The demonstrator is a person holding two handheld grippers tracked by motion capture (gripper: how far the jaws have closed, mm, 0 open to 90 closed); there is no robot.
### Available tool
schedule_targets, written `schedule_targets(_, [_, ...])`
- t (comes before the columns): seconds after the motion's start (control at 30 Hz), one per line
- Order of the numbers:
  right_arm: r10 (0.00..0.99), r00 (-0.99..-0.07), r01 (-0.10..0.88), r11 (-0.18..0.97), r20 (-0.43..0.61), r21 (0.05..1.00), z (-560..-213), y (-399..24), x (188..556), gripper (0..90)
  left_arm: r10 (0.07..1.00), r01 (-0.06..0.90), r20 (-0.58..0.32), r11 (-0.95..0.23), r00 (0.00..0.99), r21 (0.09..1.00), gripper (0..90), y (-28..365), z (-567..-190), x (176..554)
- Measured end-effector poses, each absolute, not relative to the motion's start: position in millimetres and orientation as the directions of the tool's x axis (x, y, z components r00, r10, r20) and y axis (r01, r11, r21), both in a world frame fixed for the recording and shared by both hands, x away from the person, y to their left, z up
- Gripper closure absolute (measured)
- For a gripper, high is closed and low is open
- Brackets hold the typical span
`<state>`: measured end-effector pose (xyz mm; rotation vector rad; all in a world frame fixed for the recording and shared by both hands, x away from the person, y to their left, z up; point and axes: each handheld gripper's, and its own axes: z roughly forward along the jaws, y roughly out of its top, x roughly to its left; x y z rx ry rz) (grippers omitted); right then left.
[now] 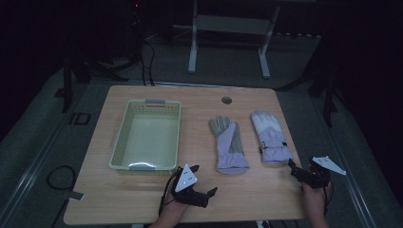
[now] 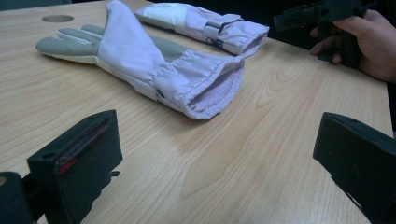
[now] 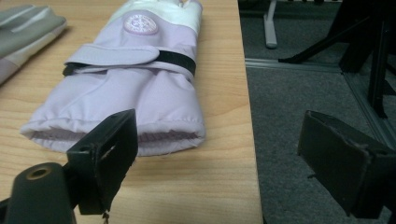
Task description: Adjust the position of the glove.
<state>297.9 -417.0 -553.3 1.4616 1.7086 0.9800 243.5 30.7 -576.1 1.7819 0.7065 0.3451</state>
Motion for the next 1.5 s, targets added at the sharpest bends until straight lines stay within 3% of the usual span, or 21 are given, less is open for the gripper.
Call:
schedule_targets(0.5, [0.976,-0.219,0.533,0.125,-0.006,0.837,-543.7,-413.1,296.5,14.1,0.621,0.280,-0.101,-0.199,0.777,0.939,1.3,28.7,-575.9,242.7])
schedule_targets(0.57, [0.966,-0.254,0.591,0.115,0.048,0.799,-539.1,-411.5,299.5,14.6,0.621,0.280,-0.100,-0.200,0.777,0.939,1.3,28.7,-575.9,242.6])
schedule_targets(0.63, [0.965,-0.262,0.604,0.145,0.023,0.783,-536.9,-406.5,301.1,15.3,0.621,0.281,-0.102,-0.198,0.777,0.939,1.3,28.8,-575.9,242.8])
schedule_targets(0.9, [0.945,-0.310,0.589,0.107,0.101,0.801,-518.9,-387.0,306.8,12.5,0.621,0.283,-0.103,-0.198,0.777,0.939,1.3,28.9,-575.9,243.0])
schedule_targets(1.5, [0.917,-0.388,0.564,0.159,0.090,0.810,-487.6,-327.3,334.8,11.2,0.618,0.284,-0.103,-0.202,0.779,0.937,1.3,28.4,-575.8,243.1])
